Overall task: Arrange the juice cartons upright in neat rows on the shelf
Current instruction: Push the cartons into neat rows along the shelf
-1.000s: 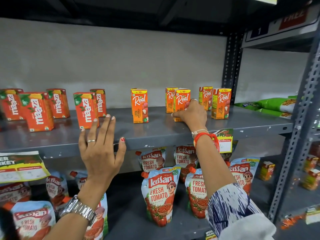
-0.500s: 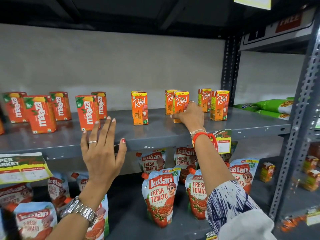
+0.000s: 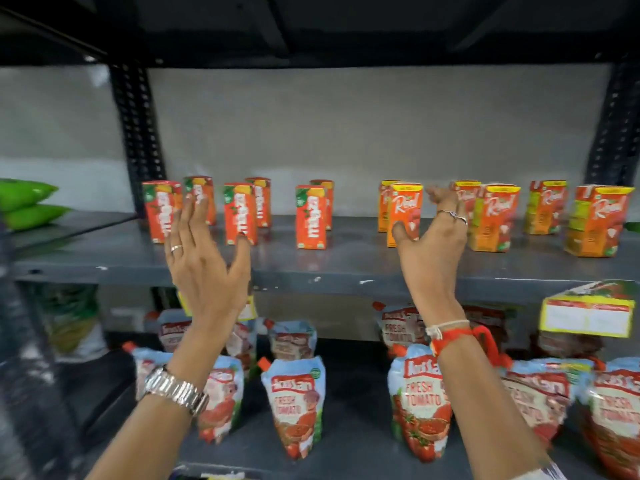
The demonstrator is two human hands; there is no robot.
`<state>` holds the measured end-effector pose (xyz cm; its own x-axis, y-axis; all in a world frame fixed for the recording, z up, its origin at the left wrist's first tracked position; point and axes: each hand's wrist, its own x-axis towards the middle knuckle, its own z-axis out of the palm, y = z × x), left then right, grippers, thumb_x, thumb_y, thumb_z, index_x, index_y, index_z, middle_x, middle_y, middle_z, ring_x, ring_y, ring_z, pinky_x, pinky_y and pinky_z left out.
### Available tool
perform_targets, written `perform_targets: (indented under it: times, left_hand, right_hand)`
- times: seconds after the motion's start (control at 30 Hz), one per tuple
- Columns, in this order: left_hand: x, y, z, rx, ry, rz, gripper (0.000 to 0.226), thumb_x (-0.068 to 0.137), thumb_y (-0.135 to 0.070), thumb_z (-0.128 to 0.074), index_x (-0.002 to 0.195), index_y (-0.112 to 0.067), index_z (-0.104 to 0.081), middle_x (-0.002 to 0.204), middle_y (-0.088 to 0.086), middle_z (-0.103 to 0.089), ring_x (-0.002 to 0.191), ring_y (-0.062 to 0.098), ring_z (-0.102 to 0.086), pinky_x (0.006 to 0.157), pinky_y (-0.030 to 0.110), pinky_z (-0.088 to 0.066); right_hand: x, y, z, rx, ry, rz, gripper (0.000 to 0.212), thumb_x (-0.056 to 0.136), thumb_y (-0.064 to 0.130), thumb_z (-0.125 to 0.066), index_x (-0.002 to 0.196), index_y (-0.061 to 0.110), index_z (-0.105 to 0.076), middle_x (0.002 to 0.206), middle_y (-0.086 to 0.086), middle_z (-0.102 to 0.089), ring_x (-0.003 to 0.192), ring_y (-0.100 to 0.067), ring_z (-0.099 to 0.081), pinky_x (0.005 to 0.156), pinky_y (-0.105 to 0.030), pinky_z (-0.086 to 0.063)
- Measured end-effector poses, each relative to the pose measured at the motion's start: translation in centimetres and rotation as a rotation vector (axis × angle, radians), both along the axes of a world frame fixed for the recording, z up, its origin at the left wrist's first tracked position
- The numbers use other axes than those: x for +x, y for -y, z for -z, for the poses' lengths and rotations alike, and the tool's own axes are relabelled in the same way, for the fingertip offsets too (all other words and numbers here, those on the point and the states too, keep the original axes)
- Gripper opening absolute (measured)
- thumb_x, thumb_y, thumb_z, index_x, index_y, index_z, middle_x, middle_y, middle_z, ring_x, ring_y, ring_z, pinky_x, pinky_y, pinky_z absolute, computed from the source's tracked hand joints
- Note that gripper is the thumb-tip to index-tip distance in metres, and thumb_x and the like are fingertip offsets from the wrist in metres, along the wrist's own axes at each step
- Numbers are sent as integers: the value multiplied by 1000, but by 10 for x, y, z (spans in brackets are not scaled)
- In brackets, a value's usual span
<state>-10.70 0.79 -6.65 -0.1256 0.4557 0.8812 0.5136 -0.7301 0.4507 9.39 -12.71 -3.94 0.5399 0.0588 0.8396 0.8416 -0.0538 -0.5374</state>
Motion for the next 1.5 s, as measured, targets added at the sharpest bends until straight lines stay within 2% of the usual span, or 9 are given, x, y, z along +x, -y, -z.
perform_targets:
  times: [0.07, 0.17, 0.3, 0.43, 0.57, 0.77, 1.03, 1.37, 1.5]
  left_hand:
    - [-28, -22, -4, -79, -14, 17, 71, 81, -36, -51, 142, -5, -32, 149, 13, -33, 136, 30, -33, 110, 44, -29]
    - [-65, -55, -12, -216, -43, 52, 82, 80, -30, -62, 145, -4, -21, 150, 16, -26, 136, 33, -30, 108, 47, -31]
    - [-96, -93, -19, -354, -50, 122, 90, 78, -29, -69, 146, -4, -17, 149, 16, -27, 136, 31, -30, 109, 41, -27]
    - [-108, -127, -27, -501, -60, 236, 93, 73, -26, -75, 144, -3, -19, 145, 16, -37, 132, 30, -37, 107, 38, -31]
    - [-105, -155, -38, -629, -117, 291, 88, 70, -34, -78, 138, -5, -31, 137, 14, -49, 124, 31, -47, 99, 37, -38]
    - [-98, -175, -43, -671, -203, 356, 79, 66, -41, -79, 130, -8, -46, 129, 8, -57, 116, 24, -53, 86, 27, -40]
    - [-93, -186, -38, -577, -349, 353, 59, 69, -46, -74, 116, -13, -61, 116, 6, -65, 104, 22, -59, 77, 24, -38]
    - [-96, -182, -37, -580, -339, 337, 54, 74, -41, -72, 115, -9, -61, 115, 11, -65, 97, 21, -57, 77, 26, -38]
    - [-96, -176, -37, -584, -290, 325, 63, 70, -44, -75, 119, -9, -56, 119, 10, -63, 106, 24, -59, 79, 27, -41]
  right_hand:
    - [-30, -22, -4, 10, 11, -108, 49, 74, 7, -72, 119, 6, -53, 117, -14, -59, 110, -27, -55, 92, -21, -37]
    - [-72, -58, -7, -45, 5, -271, 46, 72, 8, -74, 115, 8, -55, 107, -10, -65, 99, -25, -62, 91, -32, -49]
    - [-116, -103, -12, -253, -79, -386, 54, 75, 20, -77, 120, 4, -52, 110, -14, -65, 102, -27, -62, 79, -16, -37]
    - [-142, -140, -18, -540, -231, -423, 70, 73, 34, -78, 123, 0, -42, 122, -18, -58, 116, -31, -55, 88, -29, -42]
    - [-152, -164, -19, -580, -282, -391, 61, 71, 40, -79, 110, 7, -45, 119, -16, -59, 113, -33, -58, 89, -37, -46]
    - [-156, -185, -18, -578, -261, -249, 81, 67, 48, -78, 124, 6, -39, 121, -15, -60, 114, -35, -57, 89, -39, -47]
    - [-157, -191, -15, -582, -198, -168, 71, 77, 38, -74, 129, 8, -37, 123, -15, -60, 115, -34, -57, 90, -37, -46]
    - [-164, -187, -18, -603, -182, -181, 65, 80, 39, -71, 127, 6, -40, 124, -15, -59, 116, -34, -56, 90, -38, -47]
    - [-165, -182, -18, -596, -219, -224, 71, 78, 40, -73, 129, 6, -36, 124, -15, -59, 116, -33, -57, 91, -38, -47]
